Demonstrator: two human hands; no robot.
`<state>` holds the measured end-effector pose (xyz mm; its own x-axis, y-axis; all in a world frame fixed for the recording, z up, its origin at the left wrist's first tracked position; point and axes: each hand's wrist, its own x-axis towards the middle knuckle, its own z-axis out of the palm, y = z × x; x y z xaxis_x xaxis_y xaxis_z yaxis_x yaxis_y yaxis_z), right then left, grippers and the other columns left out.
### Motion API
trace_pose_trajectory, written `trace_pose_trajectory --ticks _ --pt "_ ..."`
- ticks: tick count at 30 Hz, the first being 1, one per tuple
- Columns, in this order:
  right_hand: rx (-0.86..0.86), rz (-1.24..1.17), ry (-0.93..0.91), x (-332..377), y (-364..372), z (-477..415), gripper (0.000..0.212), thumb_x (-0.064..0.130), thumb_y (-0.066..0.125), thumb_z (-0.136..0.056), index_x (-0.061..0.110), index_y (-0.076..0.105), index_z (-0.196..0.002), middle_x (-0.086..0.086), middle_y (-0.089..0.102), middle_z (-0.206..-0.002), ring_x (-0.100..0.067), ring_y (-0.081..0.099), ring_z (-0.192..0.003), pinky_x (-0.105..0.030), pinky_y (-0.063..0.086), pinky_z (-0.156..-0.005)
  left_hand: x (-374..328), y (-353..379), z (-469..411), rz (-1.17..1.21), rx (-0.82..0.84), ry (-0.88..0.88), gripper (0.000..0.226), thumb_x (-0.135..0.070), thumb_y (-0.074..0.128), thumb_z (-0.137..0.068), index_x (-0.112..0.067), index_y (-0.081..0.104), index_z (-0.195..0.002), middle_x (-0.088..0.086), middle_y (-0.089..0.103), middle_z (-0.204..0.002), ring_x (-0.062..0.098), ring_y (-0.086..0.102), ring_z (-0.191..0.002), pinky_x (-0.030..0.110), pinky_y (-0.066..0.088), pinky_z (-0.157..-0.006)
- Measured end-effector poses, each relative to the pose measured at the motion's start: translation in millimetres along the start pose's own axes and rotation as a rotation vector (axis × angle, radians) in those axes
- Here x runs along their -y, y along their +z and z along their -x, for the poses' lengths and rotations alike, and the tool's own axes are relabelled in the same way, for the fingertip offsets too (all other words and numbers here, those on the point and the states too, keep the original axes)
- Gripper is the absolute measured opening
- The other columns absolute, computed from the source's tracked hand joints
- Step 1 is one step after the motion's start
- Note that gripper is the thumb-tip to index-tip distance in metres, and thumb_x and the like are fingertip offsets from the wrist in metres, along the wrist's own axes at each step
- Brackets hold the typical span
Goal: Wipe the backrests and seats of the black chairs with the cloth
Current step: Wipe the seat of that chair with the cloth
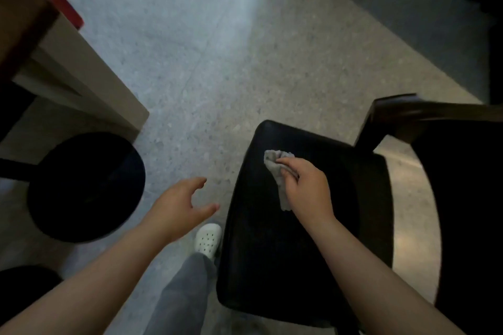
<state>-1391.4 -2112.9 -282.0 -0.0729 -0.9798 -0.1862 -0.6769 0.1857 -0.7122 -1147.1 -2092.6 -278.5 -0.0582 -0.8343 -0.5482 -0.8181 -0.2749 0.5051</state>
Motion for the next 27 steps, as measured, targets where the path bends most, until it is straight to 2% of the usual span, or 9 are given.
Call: trace_pose_trajectory --ticks 4,9,13,19,24,27 --pt "-0.066 -0.040 -0.026 34.8 -70.0 19.6 0.026 0.020 0.055 -0.097 0.026 0.067 -0.120 0.013 0.064 -0.115 0.003 0.055 -0.107 -0.015 0.040 -0.097 -52.5 -29.6 36.1 0.035 -0.082 0.102 0.070 -0.050 0.067 -0.085 -0.028 0.041 -0.145 -0.010 0.048 -0.143 0.008 0.046 -0.128 0.031 0.043 -0.104" --pt "-0.205 -0.114 -0.037 70.1 -146.6 53.0 0.025 0.018 0.059 -0.096 0.021 0.069 -0.118 0.014 0.063 -0.113 0.001 0.055 -0.106 -0.015 0.039 -0.094 -118.1 -63.1 81.7 0.022 -0.173 0.242 0.069 -0.052 0.066 -0.085 -0.028 0.041 -0.145 -0.011 0.047 -0.142 0.007 0.045 -0.129 0.031 0.043 -0.105" --pt "-0.254 -0.135 -0.074 93.1 -193.7 82.9 0.025 0.020 0.059 -0.096 0.025 0.068 -0.119 0.019 0.057 -0.112 0.004 0.051 -0.105 -0.003 0.032 -0.085 -154.1 -84.9 119.7 0.027 -0.254 0.322 0.068 -0.051 0.065 -0.086 -0.028 0.042 -0.145 -0.011 0.048 -0.141 0.007 0.047 -0.127 0.030 0.045 -0.103" --pt "-0.287 -0.231 -0.107 108.5 -245.3 144.2 0.024 0.018 0.064 -0.093 0.039 0.067 -0.104 0.021 0.061 -0.111 0.011 0.052 -0.102 -0.007 0.035 -0.091 -177.4 -98.9 180.0 0.125 -0.361 0.342 0.063 -0.044 0.068 -0.086 -0.026 0.045 -0.142 -0.010 0.053 -0.137 0.006 0.053 -0.119 0.026 0.044 -0.099" --pt "-0.322 -0.314 -0.103 110.0 -261.4 185.4 0.029 0.020 0.068 -0.091 0.048 0.063 -0.092 0.024 0.065 -0.103 0.007 0.058 -0.100 -0.018 0.045 -0.089 -174.0 -98.5 218.4 0.116 -0.350 0.332 0.062 -0.045 0.067 -0.087 -0.025 0.047 -0.142 -0.010 0.053 -0.137 0.005 0.052 -0.120 0.021 0.043 -0.096" --pt "-0.316 -0.338 -0.099 114.2 -259.2 188.0 0.024 0.021 0.068 -0.091 0.045 0.066 -0.095 0.022 0.065 -0.101 0.007 0.058 -0.100 -0.019 0.045 -0.089 -167.3 -100.8 228.5 0.106 -0.341 0.316 0.062 -0.046 0.066 -0.087 -0.025 0.046 -0.142 -0.010 0.053 -0.137 0.005 0.051 -0.121 0.025 0.044 -0.099"
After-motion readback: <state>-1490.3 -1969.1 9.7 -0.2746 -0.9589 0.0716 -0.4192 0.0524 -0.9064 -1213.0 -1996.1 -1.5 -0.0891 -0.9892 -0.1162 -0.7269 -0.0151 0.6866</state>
